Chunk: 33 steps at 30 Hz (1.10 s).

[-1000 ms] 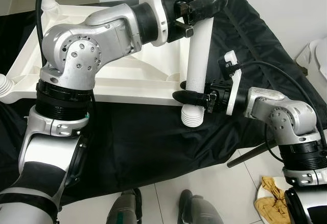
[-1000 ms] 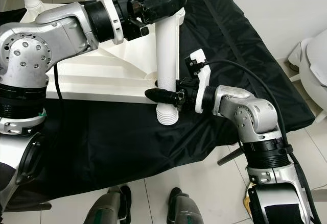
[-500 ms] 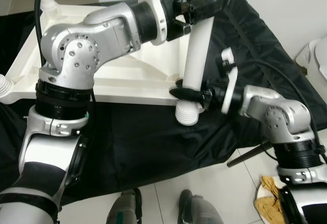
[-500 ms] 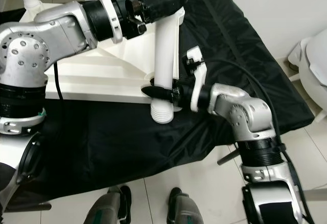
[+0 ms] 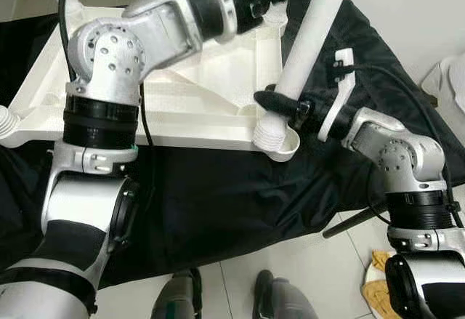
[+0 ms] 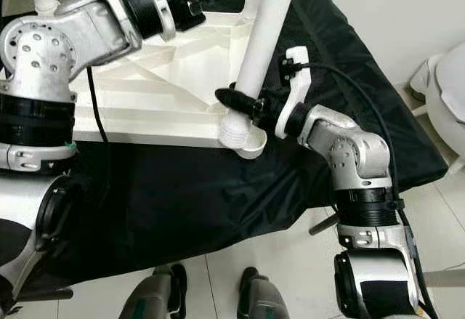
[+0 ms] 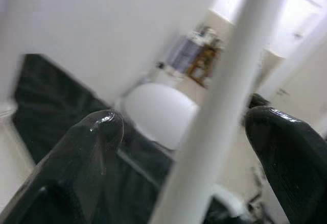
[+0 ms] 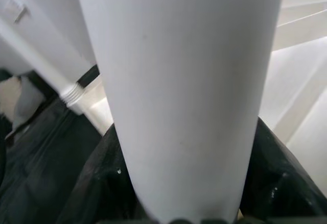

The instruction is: Building children table

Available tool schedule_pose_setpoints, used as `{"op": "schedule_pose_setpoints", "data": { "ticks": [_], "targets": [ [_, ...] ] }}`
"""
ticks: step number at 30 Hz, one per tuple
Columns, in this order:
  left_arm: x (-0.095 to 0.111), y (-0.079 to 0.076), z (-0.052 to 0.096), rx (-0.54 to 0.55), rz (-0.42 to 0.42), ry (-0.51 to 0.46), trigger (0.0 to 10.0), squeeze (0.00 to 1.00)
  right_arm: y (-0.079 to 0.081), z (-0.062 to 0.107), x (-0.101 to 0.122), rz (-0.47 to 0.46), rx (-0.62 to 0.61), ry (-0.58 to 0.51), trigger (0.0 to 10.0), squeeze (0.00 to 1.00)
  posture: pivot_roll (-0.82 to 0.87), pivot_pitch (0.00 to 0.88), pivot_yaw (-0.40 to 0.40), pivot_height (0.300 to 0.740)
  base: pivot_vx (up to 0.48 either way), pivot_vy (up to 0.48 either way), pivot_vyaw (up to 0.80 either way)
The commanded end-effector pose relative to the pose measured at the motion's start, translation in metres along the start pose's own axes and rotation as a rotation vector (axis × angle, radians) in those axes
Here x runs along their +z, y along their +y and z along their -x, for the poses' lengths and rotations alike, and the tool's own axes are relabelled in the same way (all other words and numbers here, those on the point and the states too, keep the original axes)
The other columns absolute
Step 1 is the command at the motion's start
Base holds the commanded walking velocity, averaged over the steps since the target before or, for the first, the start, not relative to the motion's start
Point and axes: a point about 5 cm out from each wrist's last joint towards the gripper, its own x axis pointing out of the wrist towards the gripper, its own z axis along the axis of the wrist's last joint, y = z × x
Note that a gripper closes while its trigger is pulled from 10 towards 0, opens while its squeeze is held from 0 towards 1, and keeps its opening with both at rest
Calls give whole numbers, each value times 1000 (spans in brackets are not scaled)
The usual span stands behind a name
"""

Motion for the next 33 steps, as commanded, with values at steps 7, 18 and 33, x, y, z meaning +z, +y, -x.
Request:
{"op": "schedule_pose_setpoints", "data": {
  "ticks": [7,18,33],
  "targets": [
    [-6,27,9,149,15,-26,10000,0,-12,6,15,-11,-129,-151,10000,0,-20,157,22,740,0,0,0],
    [-48,44,24,258,-62,29,10000,0,-14,11,11,48,-279,-230,10000,0,-25,141,24,740,0,0,0],
    [-114,56,52,325,-210,146,10000,0,-5,6,-9,71,-400,-277,10000,0,-25,107,26,740,0,0,0]
  ]
}}
